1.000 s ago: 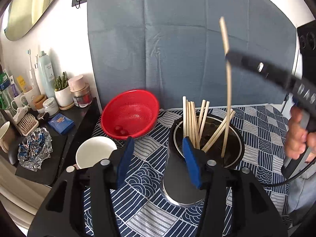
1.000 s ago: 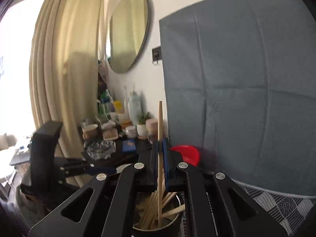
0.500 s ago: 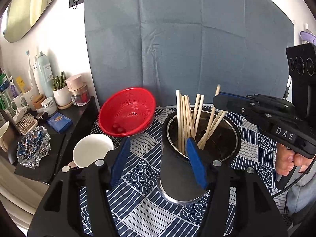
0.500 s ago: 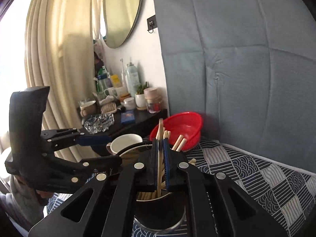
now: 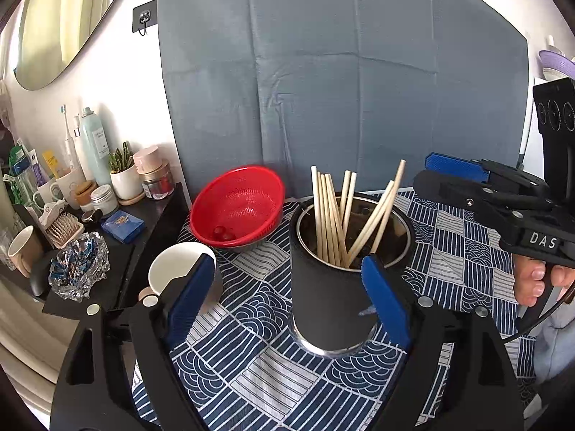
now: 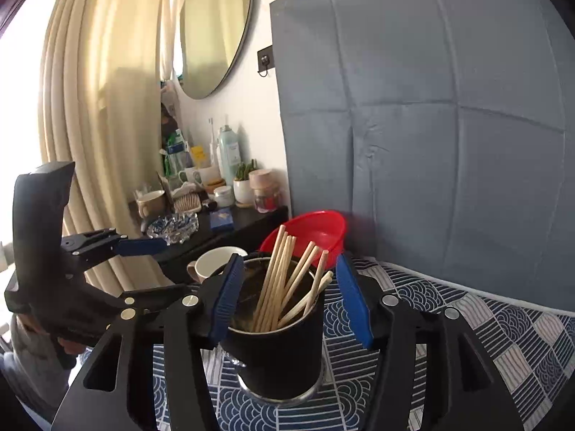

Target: Organize utensils

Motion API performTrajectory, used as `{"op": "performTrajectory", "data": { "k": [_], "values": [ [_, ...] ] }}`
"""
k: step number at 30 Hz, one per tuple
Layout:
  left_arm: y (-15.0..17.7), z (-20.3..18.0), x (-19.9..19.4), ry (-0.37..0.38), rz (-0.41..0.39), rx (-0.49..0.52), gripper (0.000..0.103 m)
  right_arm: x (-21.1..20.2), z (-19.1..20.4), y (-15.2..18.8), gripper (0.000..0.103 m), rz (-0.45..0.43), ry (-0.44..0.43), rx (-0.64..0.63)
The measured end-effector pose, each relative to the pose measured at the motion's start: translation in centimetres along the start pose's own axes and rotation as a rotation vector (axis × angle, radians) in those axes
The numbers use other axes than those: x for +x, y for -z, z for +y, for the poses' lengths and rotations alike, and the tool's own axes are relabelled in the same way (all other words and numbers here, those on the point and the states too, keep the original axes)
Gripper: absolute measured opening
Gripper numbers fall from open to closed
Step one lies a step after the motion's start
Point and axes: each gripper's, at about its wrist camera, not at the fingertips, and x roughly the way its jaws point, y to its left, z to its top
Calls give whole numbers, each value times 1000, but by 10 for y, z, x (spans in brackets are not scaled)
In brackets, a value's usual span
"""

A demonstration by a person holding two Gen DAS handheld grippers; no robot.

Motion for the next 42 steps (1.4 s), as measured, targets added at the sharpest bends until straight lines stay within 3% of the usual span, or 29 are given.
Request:
{"op": "performTrajectory", "data": {
  "k": [2,7,10,17,20,24,29,36,38,42],
  "values": [
    [3,0,-4,1,0,-2,85,-7,1,6,58,-1,5,6],
    [16,-2,-12,-18,1,3,96,-23,5,22,77,-4,16,5],
    [27,-7,-11,-39,16,21,97,-34,6,38,84,-15,26,21],
    [51,-15,-7,-43,30,20,97,-44,9,71,86,14,41,40],
    [62,-15,-8,-53,-11,-8,97,-46,9,85,86,20,44,41],
    [81,-15,-15,-64,-133,-37,97,-43,11,109,86,30,77,36],
    [94,-12,-10,-32,-150,-89,97,-36,11,129,86,53,68,49],
    [106,-11,8,-31,-88,-121,97,-31,8,134,86,89,117,58],
    [106,-11,11,-35,-79,-125,97,-28,7,133,87,116,167,54],
    [107,-13,22,-49,3,-117,97,-22,3,135,88,164,205,71]
  ]
}}
